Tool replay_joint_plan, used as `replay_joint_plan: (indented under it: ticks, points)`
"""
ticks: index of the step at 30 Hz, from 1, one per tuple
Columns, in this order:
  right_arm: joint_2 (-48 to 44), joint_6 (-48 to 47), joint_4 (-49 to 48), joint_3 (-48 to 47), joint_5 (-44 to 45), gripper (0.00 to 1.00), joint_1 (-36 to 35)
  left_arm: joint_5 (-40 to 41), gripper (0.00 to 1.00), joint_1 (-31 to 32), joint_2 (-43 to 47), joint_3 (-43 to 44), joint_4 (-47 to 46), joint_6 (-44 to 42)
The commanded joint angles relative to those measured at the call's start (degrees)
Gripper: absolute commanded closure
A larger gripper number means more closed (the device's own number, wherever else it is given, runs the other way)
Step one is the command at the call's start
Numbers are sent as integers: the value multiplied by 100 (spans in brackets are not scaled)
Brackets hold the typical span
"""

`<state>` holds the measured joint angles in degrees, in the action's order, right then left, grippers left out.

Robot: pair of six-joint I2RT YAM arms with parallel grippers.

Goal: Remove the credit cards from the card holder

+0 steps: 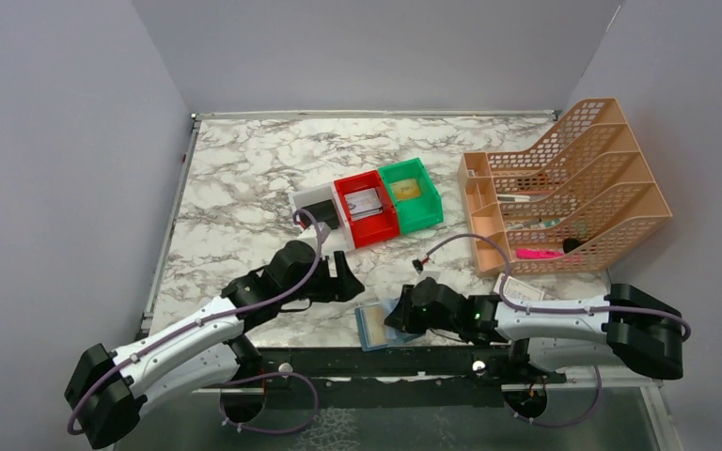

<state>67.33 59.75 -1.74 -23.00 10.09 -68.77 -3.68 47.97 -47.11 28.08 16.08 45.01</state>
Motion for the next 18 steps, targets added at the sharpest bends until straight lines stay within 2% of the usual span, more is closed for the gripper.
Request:
replay_joint_plan:
  ticks: [1, 4, 12, 18]
  points:
    - [-125, 441, -683, 258, -232, 81, 13, -964, 24, 2, -291, -281, -1220, 265]
    - [-117, 535, -802, 409, -277, 81, 147, -1125, 25, 146, -508, -401, -1776, 497]
    - [-166, 815, -1294, 815, -348, 81, 235, -888, 26, 811, -1345, -659, -3131, 1074]
    - [-369, 894, -1285, 982, -281, 81, 253, -417, 26, 1150, -2009, -609, -3438, 1257]
